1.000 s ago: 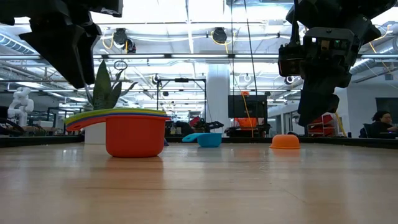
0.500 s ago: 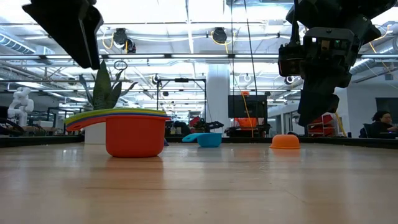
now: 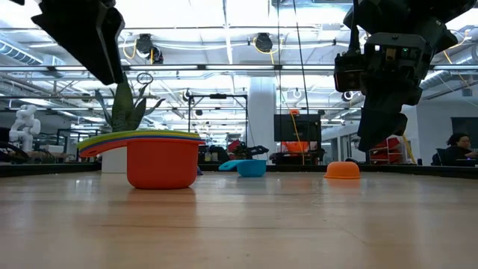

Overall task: Nest measuring cups in basket
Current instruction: Stack the light blue measuring cup on top of the green measuring cup

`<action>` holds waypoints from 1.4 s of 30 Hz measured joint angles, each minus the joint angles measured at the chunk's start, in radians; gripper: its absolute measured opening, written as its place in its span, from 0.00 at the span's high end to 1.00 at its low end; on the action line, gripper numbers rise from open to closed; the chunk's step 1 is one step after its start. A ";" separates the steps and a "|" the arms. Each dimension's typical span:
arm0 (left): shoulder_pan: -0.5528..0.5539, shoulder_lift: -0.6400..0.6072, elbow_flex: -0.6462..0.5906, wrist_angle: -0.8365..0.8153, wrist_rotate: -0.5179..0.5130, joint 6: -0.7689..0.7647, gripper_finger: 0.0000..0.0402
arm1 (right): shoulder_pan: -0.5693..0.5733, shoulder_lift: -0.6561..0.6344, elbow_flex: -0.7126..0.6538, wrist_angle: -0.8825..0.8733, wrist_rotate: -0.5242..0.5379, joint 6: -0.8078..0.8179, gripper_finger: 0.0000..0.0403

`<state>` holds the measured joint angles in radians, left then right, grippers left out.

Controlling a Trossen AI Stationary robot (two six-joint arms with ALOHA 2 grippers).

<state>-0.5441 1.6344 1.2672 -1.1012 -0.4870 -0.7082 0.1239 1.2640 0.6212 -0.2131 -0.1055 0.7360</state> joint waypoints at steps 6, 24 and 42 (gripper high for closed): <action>0.000 0.000 -0.016 0.004 -0.004 0.006 0.39 | 0.000 0.000 0.000 0.000 0.000 0.000 0.60; 0.179 0.000 -0.017 0.338 -0.282 0.224 0.39 | -0.028 0.000 0.007 0.043 0.002 -0.053 0.60; 0.386 0.083 -0.017 0.655 -0.178 0.289 0.39 | -0.031 -0.138 0.007 0.055 0.187 -0.150 0.60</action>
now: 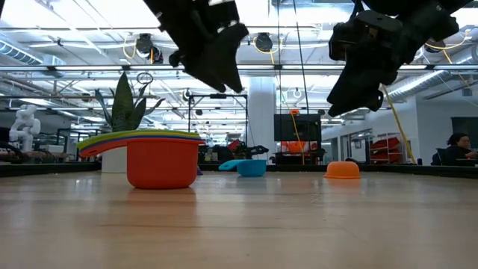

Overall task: Nest measuring cups in basket
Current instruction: Stack the light blue measuring cup on top of the green measuring cup

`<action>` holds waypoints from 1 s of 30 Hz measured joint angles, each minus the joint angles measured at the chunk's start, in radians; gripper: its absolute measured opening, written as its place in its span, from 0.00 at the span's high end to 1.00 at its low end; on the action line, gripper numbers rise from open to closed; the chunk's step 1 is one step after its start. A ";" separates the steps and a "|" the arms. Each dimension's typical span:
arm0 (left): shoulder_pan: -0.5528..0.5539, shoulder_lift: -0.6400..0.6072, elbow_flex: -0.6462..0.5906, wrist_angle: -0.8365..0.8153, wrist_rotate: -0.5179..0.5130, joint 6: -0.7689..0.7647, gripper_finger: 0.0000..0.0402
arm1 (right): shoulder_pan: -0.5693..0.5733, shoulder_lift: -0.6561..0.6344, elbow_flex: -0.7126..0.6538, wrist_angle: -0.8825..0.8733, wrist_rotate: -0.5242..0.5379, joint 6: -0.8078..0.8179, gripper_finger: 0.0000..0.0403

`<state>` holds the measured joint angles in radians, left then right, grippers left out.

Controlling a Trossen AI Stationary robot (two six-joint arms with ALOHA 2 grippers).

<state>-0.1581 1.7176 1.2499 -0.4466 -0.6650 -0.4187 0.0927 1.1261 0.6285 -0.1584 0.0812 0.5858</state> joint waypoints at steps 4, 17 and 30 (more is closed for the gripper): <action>0.047 -0.001 0.000 0.004 0.087 0.021 0.39 | 0.000 -0.003 0.000 -0.012 0.000 0.000 0.60; 0.071 0.028 0.002 0.023 0.139 0.022 0.39 | 0.000 -0.002 0.000 -0.072 0.029 -0.005 0.60; 0.079 0.199 0.001 0.122 0.031 0.040 0.39 | -0.001 -0.002 0.000 -0.079 0.030 -0.001 0.60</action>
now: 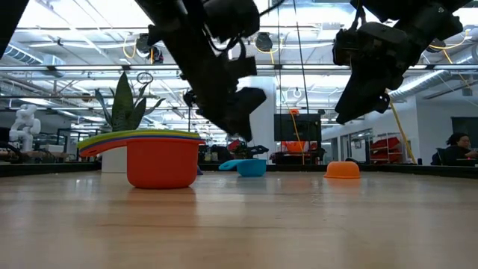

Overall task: Nest measuring cups in basket
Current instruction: Stack the light blue measuring cup on top of the green measuring cup

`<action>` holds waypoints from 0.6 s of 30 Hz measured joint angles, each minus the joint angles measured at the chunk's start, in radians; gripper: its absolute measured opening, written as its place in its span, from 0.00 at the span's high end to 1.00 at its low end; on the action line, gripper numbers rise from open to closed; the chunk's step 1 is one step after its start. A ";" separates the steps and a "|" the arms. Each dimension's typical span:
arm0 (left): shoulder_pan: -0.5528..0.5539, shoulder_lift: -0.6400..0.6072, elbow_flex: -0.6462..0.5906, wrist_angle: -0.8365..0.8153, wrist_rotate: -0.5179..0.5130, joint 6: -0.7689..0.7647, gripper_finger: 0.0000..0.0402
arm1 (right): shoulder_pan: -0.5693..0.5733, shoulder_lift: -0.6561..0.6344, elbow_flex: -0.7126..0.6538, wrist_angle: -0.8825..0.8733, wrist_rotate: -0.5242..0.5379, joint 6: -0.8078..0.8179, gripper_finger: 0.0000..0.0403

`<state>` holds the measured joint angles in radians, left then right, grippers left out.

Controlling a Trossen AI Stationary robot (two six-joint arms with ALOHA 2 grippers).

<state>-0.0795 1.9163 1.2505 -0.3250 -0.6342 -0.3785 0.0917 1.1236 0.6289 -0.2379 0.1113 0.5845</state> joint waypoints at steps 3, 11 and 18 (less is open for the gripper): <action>0.014 -0.004 0.001 0.005 -0.003 -0.025 0.39 | 0.000 0.000 0.000 -0.001 -0.001 -0.002 0.60; 0.045 0.025 0.000 -0.010 0.007 -0.018 0.30 | 0.000 0.000 0.000 0.000 0.001 -0.005 0.60; 0.072 0.060 0.001 -0.010 0.005 -0.069 0.11 | 0.000 0.000 0.000 0.001 0.001 -0.002 0.60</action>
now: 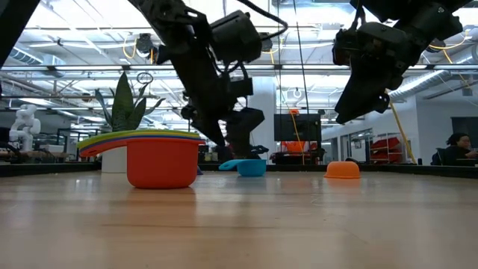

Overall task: Nest measuring cups in basket
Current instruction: Stack the light blue measuring cup on top of the green measuring cup

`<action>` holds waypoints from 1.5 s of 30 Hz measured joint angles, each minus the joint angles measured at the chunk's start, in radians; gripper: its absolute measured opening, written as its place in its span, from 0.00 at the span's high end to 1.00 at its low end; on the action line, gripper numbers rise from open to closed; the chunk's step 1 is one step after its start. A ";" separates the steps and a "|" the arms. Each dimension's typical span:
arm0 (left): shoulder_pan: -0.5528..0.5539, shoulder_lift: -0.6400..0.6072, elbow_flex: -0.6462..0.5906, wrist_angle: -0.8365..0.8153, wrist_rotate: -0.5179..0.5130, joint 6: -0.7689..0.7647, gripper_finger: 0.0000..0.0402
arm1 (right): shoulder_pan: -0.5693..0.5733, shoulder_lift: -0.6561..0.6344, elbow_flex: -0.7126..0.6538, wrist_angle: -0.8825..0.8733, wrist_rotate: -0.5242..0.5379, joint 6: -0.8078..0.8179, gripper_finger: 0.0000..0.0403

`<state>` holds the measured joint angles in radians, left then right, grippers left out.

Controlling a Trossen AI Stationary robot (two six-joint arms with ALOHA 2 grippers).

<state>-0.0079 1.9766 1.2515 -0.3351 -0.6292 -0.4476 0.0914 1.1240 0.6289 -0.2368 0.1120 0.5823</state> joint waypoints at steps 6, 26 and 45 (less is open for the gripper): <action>0.007 0.015 0.001 -0.003 0.011 -0.018 0.03 | 0.000 0.000 0.000 0.001 0.000 0.000 0.60; 0.062 0.029 -0.014 0.013 0.169 -0.060 0.03 | 0.000 0.000 0.000 0.000 -0.001 0.000 0.60; 0.080 0.113 -0.011 0.186 0.239 -0.004 0.17 | 0.000 0.000 0.000 -0.003 -0.004 -0.003 0.60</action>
<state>0.0723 2.0901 1.2407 -0.1487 -0.3904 -0.4516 0.0916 1.1240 0.6285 -0.2401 0.1081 0.5790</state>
